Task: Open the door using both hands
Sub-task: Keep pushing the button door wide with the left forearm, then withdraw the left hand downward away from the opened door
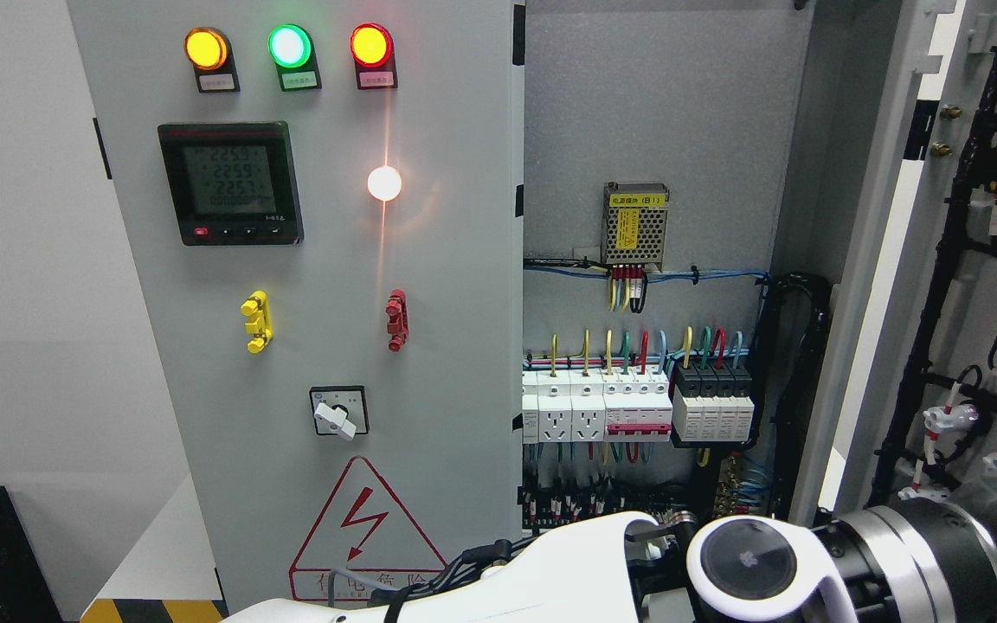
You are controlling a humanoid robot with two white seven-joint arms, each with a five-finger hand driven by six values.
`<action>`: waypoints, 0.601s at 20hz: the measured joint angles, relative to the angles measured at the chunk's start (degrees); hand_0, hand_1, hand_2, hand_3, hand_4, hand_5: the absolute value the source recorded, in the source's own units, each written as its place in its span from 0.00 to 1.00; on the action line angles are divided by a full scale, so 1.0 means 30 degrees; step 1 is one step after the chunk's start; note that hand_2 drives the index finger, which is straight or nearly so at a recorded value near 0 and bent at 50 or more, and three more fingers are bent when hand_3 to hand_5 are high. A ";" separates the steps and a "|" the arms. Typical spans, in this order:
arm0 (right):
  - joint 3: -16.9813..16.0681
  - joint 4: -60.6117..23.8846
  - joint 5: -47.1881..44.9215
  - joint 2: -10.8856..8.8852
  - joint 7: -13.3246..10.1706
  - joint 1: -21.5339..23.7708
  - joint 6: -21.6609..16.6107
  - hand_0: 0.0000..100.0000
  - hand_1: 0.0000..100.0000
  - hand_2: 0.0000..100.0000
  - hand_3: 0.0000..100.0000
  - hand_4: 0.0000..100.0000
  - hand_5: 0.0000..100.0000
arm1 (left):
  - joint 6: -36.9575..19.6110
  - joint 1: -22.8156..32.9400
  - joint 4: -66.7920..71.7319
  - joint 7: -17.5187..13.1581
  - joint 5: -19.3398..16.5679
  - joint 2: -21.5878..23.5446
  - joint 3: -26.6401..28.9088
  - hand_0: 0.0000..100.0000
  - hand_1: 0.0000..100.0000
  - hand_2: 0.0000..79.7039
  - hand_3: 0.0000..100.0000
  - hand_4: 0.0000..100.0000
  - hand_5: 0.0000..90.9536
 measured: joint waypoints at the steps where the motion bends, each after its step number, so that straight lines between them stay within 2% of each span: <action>1: 0.0000 0.0000 0.0000 0.0000 0.0021 0.0000 0.0000 0.19 0.00 0.00 0.00 0.00 0.00 | 0.0007 0.0000 -0.0068 0.0002 0.0003 0.0008 0.0001 0.00 0.00 0.00 0.00 0.00 0.00; 12: 0.0000 0.0000 0.0000 0.0000 0.0006 0.0000 0.0001 0.19 0.00 0.00 0.00 0.00 0.00 | 0.0021 0.0331 -0.1520 0.0031 0.0030 0.1314 0.0232 0.00 0.00 0.00 0.00 0.00 0.00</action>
